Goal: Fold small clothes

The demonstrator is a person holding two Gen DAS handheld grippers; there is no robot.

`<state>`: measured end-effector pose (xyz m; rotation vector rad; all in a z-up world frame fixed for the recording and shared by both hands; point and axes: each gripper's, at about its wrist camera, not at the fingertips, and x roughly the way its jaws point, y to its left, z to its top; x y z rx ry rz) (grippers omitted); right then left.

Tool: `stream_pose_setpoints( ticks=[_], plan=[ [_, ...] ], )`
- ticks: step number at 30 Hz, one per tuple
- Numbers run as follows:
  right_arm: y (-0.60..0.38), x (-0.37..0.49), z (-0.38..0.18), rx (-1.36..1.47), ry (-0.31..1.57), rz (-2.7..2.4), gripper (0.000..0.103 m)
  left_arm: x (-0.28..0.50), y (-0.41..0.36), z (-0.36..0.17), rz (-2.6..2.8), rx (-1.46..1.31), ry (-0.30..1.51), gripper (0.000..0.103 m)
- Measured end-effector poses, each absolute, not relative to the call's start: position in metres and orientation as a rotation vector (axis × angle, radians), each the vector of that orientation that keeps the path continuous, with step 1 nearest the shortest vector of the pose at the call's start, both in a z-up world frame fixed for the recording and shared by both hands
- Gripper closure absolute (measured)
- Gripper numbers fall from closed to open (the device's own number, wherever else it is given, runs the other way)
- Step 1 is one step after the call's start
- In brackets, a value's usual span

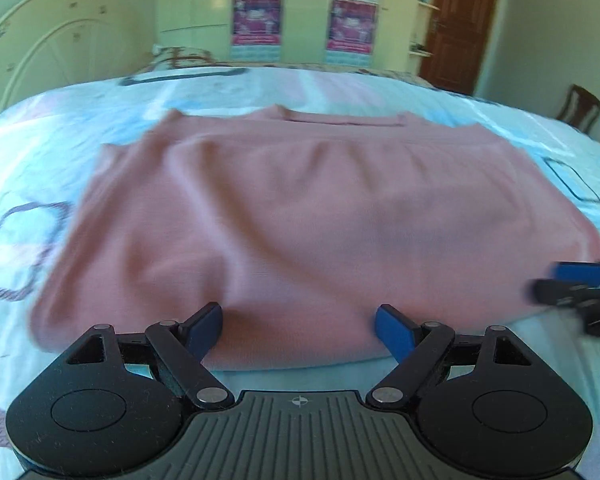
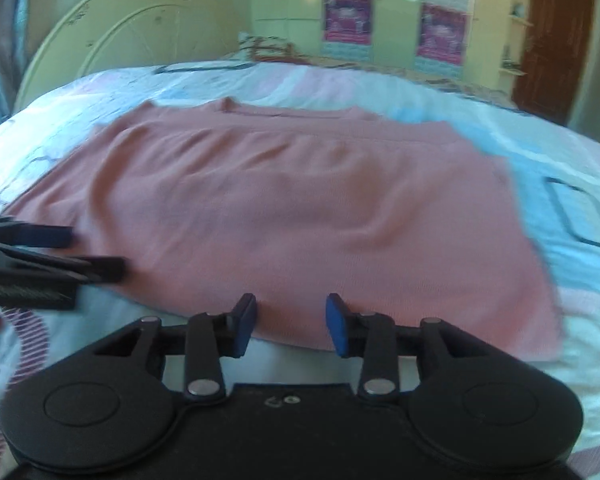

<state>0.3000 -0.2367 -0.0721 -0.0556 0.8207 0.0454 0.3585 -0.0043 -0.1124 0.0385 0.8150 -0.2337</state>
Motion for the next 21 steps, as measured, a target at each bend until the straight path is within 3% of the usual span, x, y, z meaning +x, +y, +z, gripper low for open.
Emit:
stream_pose_setpoints(
  ticks=[7,16,21],
  plan=[
    [-0.342,0.274,-0.079,0.052,0.865,-0.17,0.068,0.358,0.058,-0.12,-0.143,0.011,0.813,0.02],
    [-0.331,0.261,-0.062,0.003,0.737,-0.157,0.069,0.361,0.046,-0.119,-0.114,0.051,0.832,0.02],
    [-0.338,0.279,-0.084,-0.001,0.835,-0.159,0.068,0.362,0.047,-0.12,-0.118,0.053,0.831,0.02]
  ],
)
